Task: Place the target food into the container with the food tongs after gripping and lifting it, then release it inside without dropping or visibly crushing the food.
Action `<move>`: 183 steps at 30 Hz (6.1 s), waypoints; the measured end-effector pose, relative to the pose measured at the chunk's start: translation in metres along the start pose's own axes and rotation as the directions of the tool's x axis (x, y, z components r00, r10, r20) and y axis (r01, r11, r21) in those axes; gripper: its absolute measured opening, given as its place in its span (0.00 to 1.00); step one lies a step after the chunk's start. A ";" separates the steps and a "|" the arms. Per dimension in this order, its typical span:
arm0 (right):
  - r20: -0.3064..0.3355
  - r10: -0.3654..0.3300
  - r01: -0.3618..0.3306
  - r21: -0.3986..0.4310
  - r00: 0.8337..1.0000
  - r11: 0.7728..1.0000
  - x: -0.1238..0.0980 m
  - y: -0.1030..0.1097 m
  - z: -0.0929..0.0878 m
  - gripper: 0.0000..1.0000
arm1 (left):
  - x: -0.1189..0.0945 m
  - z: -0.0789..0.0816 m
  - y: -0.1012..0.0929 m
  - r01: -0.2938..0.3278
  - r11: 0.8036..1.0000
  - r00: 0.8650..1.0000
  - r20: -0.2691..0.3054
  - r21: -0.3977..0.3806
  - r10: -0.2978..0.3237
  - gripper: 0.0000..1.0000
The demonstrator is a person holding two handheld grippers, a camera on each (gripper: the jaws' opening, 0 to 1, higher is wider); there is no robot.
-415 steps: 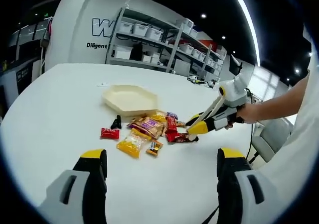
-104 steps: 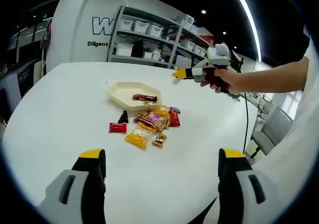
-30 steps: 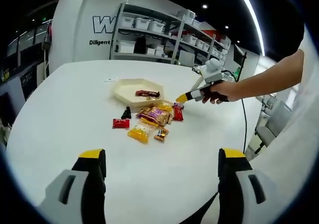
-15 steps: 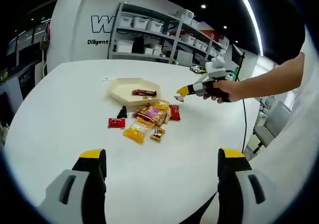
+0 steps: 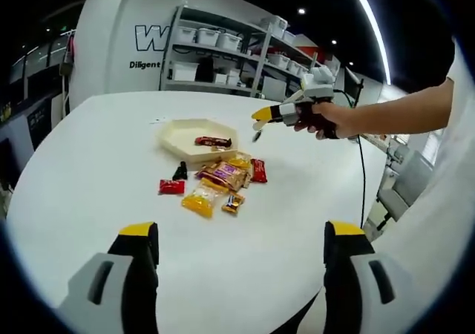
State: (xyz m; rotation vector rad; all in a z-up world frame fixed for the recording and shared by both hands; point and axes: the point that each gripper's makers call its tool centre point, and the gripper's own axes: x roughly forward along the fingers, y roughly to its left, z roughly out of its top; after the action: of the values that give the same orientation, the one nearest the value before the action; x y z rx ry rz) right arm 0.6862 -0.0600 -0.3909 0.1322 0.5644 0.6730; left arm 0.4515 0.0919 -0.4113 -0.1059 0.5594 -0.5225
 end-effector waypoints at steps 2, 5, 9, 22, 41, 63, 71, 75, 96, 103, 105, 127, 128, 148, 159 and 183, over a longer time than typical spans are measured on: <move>0.011 0.008 -0.008 -0.014 1.000 1.000 0.002 0.005 0.008 0.17 | 0.000 0.001 0.001 0.001 1.000 1.000 0.005 0.002 -0.001 0.91; 0.009 0.013 -0.013 -0.032 1.000 0.999 0.005 0.009 0.012 0.17 | 0.001 -0.001 0.002 0.002 1.000 1.000 0.002 0.003 -0.002 0.91; -0.012 0.004 -0.005 -0.047 1.000 0.999 0.006 0.003 0.003 0.17 | 0.000 0.001 0.000 0.003 1.000 1.000 0.008 0.004 -0.004 0.91; -0.077 -0.091 0.089 -0.029 0.993 0.996 -0.016 -0.048 -0.034 0.19 | -0.001 -0.003 -0.002 0.007 1.000 1.000 -0.005 0.004 -0.007 0.90; -0.148 -0.192 0.177 -0.109 0.970 0.978 -0.040 -0.101 -0.077 0.20 | 0.008 -0.005 -0.004 0.012 1.000 1.000 -0.015 -0.002 -0.012 0.90; -0.160 -0.189 0.161 -0.176 0.969 0.971 -0.024 -0.107 -0.085 0.21 | 0.005 -0.014 0.001 -0.013 1.000 0.999 -0.050 -0.022 0.012 0.90; -0.209 -0.180 0.173 -0.051 0.961 0.984 -0.023 -0.103 -0.087 0.13 | 0.009 -0.012 -0.004 -0.008 1.000 0.999 -0.054 -0.022 0.007 0.89; -0.201 -0.177 0.172 -0.040 0.963 0.984 -0.026 -0.105 -0.088 0.13 | 0.010 -0.008 -0.005 -0.007 1.000 0.999 -0.049 -0.022 0.006 0.90; -0.041 -0.082 0.084 0.033 0.996 0.996 -0.026 -0.050 -0.020 0.14 | 0.014 -0.005 -0.001 0.010 1.000 1.000 -0.022 -0.013 -0.010 0.90; -0.011 -0.025 0.025 0.009 1.000 1.000 -0.016 -0.018 0.005 0.14 | 0.011 -0.004 -0.001 0.005 1.000 1.000 -0.013 -0.012 -0.005 0.90; -0.003 -0.016 0.016 0.005 1.000 1.000 -0.013 -0.013 0.009 0.15 | 0.010 -0.003 -0.001 0.004 1.000 1.000 -0.010 -0.010 -0.004 0.90; 0.045 0.089 -0.086 -0.045 0.995 0.995 0.009 0.041 0.051 0.15 | 0.004 0.003 -0.004 -0.004 1.000 1.000 -0.001 0.004 0.004 0.90; 0.045 0.094 -0.093 -0.041 0.995 0.995 0.009 0.042 0.052 0.16 | 0.004 0.003 -0.004 -0.004 1.000 1.000 0.000 0.003 0.004 0.90; 0.059 0.089 -0.087 -0.037 0.994 0.995 -0.004 0.051 0.052 0.17 | 0.002 0.004 0.004 -0.003 1.000 1.000 0.009 0.000 0.003 0.90; 0.030 0.082 -0.081 -0.026 0.996 0.996 0.008 0.027 0.033 0.18 | 0.001 0.002 0.005 0.002 1.000 1.000 0.007 0.000 -0.002 0.90; -0.100 0.077 -0.075 0.031 0.992 0.997 -0.004 0.024 -0.066 0.19 | 0.007 0.005 0.000 0.020 1.000 1.000 0.000 0.014 -0.020 0.90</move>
State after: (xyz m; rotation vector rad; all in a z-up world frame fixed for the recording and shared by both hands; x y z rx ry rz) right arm 0.6356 -0.0481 -0.4376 0.1465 0.6685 0.7492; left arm 0.4590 0.0883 -0.4107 -0.0986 0.5551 -0.5457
